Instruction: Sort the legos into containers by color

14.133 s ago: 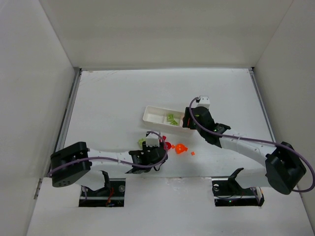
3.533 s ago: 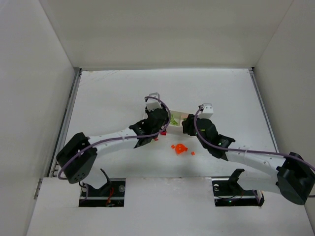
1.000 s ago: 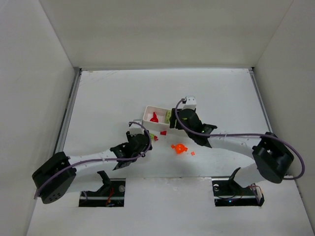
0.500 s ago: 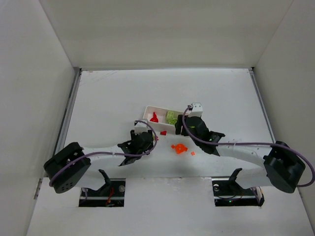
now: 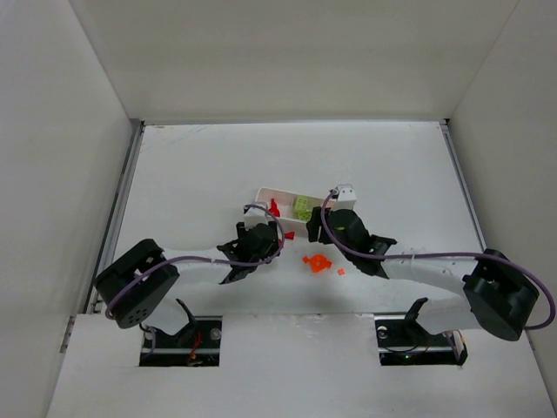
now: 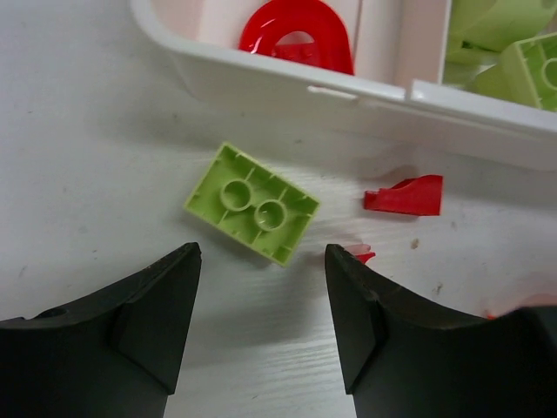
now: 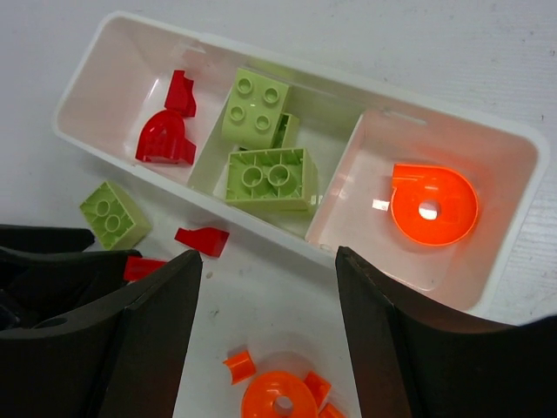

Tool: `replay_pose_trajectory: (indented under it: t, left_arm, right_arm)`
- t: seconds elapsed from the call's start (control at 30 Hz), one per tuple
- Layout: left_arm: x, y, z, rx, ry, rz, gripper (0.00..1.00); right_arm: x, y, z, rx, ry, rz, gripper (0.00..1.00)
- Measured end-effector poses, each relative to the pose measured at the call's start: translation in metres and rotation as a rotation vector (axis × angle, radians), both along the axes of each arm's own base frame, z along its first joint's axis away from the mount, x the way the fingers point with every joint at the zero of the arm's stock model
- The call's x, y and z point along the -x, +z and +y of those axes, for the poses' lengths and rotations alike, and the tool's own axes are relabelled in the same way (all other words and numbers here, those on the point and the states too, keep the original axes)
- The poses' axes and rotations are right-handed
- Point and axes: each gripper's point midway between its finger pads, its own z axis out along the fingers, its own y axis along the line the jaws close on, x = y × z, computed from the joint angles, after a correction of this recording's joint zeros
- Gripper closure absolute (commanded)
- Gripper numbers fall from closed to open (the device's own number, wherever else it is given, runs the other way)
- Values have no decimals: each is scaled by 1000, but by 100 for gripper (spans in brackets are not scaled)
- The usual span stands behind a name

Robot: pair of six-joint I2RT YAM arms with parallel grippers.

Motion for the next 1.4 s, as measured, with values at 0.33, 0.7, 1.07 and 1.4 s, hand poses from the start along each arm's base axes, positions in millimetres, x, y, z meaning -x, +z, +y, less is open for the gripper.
replay_pose_trajectory:
  t: [0.33, 0.7, 1.07, 1.4]
  left_arm:
    - [-15, 1, -10, 1, 44, -8, 43]
    - [-31, -1, -10, -22, 122, -31, 65]
    - [-5, 20, 2, -27, 93, -34, 78]
    - [-22, 112, -55, 141, -8, -137, 78]
  right_arm:
    - [1, 0, 3, -12, 16, 0, 31]
    - [4, -3, 5, -24, 29, 5, 31]
    - [8, 0, -2, -46, 20, -7, 31]
    - [-7, 23, -52, -148, -158, -72, 82]
